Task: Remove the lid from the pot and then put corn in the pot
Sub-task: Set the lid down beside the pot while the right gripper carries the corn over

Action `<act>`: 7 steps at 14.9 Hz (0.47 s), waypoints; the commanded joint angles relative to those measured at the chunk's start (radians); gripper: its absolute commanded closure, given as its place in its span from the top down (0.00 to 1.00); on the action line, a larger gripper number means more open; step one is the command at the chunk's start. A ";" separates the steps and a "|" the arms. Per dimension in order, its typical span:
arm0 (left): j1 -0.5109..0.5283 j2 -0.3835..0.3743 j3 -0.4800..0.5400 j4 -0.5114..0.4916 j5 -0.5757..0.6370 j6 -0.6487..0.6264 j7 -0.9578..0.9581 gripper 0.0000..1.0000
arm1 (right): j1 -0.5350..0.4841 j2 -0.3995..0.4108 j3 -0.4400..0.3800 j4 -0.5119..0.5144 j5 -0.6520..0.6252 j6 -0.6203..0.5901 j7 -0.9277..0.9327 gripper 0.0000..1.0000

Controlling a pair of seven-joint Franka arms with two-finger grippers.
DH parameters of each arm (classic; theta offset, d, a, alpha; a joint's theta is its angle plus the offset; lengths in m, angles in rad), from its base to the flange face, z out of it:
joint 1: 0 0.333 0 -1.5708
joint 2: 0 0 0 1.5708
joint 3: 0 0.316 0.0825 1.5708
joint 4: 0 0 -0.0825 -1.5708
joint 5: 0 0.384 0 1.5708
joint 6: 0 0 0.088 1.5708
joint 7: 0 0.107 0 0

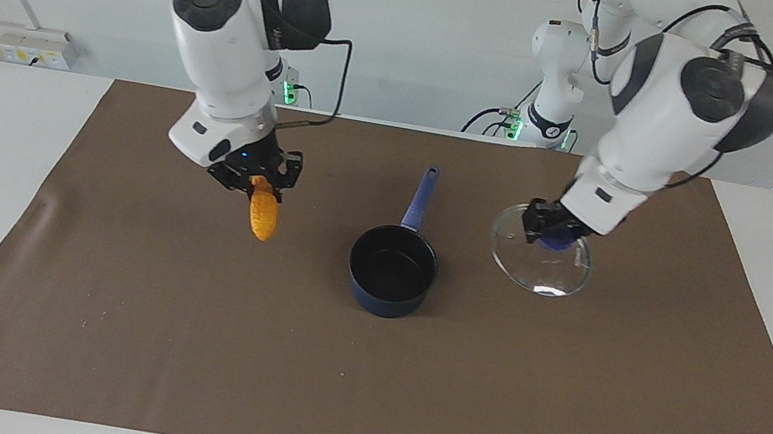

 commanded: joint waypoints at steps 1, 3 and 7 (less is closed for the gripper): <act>0.148 -0.065 -0.007 -0.167 -0.017 0.061 0.179 0.00 | 0.089 0.062 0.000 0.003 0.022 0.086 0.132 0.00; 0.225 -0.121 -0.005 -0.345 -0.003 0.217 0.291 0.00 | 0.140 0.142 0.006 0.027 0.016 0.140 0.216 0.00; 0.310 -0.122 -0.005 -0.516 0.060 0.392 0.385 0.00 | 0.182 0.208 0.012 0.035 0.034 0.240 0.291 0.00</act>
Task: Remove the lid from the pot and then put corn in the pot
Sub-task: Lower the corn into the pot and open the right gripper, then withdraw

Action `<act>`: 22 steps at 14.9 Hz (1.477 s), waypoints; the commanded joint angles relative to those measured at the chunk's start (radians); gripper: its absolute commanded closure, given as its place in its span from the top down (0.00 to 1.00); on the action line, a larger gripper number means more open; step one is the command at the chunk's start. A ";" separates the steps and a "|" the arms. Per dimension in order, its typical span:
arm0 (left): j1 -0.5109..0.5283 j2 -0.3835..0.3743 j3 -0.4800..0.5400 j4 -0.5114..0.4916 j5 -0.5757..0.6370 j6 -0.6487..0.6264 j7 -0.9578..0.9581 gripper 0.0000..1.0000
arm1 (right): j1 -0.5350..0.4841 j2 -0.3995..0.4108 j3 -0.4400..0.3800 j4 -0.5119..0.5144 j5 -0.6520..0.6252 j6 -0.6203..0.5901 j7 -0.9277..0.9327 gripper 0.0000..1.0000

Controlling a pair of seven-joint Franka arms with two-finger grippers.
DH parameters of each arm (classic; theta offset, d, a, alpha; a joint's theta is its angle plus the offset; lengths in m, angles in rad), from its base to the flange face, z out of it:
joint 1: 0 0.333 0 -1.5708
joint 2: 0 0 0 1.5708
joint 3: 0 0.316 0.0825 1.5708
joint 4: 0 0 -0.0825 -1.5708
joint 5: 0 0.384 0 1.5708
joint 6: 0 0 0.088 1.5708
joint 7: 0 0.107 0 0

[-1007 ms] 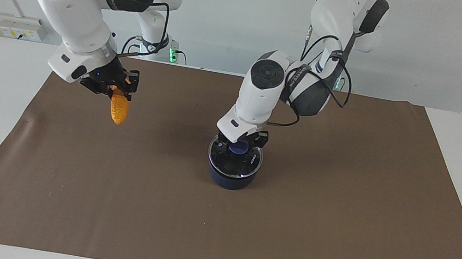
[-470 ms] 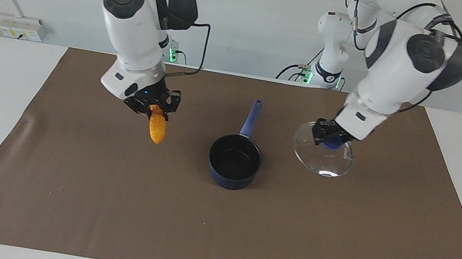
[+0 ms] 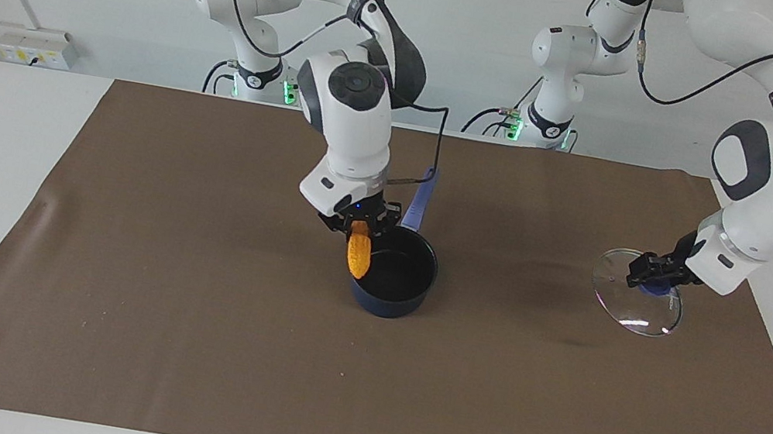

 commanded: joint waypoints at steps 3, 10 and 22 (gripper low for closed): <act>0.041 -0.061 -0.011 -0.210 0.033 0.165 0.046 0.00 | 0.042 0.043 0.016 -0.009 0.052 0.074 0.080 0.00; 0.055 -0.050 -0.010 -0.298 0.061 0.280 0.068 0.00 | 0.052 0.052 0.016 -0.076 0.057 0.158 0.089 0.00; 0.058 -0.026 -0.010 -0.327 0.062 0.340 0.186 0.00 | -0.103 -0.064 0.005 -0.021 -0.064 -0.074 -0.010 1.00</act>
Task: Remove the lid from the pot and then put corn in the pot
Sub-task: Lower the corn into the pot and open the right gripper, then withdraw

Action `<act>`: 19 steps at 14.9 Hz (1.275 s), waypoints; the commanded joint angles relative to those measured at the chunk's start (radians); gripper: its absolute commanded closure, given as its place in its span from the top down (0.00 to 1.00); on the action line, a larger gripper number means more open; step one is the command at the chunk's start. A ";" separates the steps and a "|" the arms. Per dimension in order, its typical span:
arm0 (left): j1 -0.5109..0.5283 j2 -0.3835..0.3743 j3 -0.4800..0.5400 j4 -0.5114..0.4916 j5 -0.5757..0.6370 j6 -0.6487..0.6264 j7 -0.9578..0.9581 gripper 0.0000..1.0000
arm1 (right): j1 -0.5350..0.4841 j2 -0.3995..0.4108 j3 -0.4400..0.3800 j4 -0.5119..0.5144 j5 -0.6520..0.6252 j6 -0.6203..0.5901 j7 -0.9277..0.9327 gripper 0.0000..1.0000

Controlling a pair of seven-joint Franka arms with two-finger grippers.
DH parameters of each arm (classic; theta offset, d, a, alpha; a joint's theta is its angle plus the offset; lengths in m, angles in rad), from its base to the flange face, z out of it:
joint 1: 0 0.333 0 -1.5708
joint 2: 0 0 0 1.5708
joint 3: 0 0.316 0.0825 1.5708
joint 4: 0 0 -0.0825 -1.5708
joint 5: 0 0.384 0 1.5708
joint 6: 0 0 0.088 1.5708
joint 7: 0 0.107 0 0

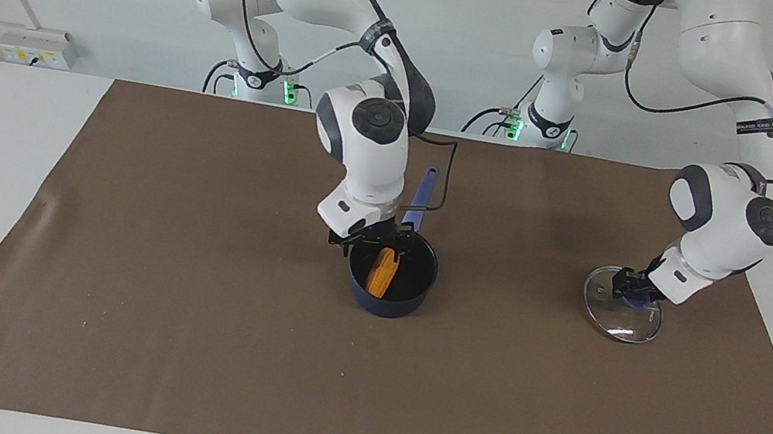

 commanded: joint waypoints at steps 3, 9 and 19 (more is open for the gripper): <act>0.015 -0.020 -0.008 -0.032 0.020 0.028 0.024 0.49 | -0.204 -0.151 0.009 -0.026 -0.046 -0.210 -0.242 1.00; -0.005 -0.035 -0.010 0.051 0.020 -0.042 0.022 1.00 | -0.337 -0.348 -0.009 -0.057 -0.064 -0.459 -0.427 1.00; -0.116 -0.253 -0.016 0.337 0.045 -0.568 -0.151 1.00 | -0.504 -0.435 -0.029 -0.141 -0.063 -0.476 -0.570 1.00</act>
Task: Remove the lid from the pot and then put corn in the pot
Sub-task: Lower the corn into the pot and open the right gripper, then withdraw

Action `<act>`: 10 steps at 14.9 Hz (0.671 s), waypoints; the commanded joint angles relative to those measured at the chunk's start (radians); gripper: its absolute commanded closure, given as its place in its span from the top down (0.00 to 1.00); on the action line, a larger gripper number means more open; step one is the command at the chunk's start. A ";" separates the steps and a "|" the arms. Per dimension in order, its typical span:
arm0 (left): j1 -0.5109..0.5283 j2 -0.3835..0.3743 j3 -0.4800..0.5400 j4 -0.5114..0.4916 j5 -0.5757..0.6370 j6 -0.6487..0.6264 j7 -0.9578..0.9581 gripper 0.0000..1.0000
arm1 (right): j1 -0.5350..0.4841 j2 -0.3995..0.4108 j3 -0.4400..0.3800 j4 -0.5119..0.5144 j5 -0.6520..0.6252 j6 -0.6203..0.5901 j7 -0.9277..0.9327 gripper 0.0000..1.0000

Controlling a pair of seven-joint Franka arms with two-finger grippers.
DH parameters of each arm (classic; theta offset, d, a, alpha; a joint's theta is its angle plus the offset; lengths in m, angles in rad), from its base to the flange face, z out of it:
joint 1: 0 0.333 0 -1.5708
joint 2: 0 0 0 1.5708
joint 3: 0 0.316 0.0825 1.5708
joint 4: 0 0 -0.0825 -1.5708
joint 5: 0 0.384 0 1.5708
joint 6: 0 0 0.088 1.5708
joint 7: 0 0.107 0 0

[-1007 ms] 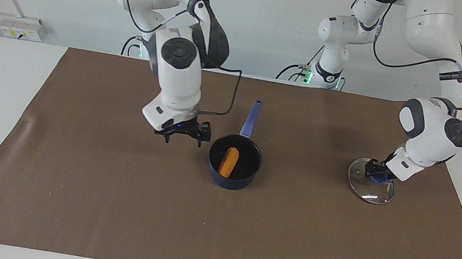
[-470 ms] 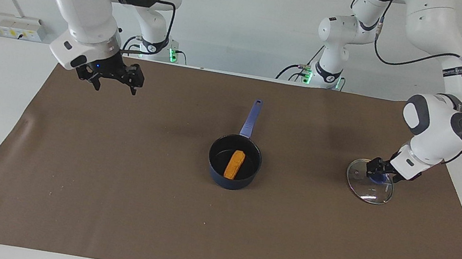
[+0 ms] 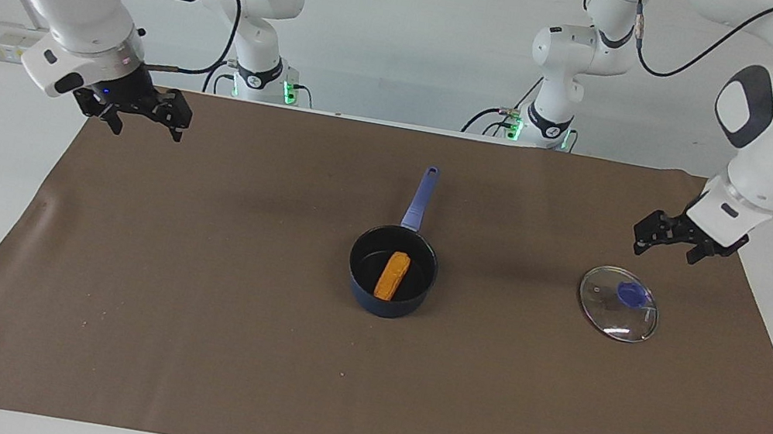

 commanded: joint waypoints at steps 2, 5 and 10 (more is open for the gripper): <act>-0.008 -0.152 0.003 -0.115 0.024 -0.092 -0.016 1.00 | -0.045 -0.051 0.015 -0.037 -0.007 -0.003 -0.018 1.00; -0.041 -0.213 0.012 -0.258 0.023 0.000 -0.019 1.00 | -0.046 -0.061 0.047 -0.023 -0.007 -0.038 -0.008 1.00; -0.072 -0.141 0.031 -0.078 0.017 -0.114 -0.022 1.00 | -0.055 -0.107 0.027 -0.090 -0.003 -0.039 0.000 1.00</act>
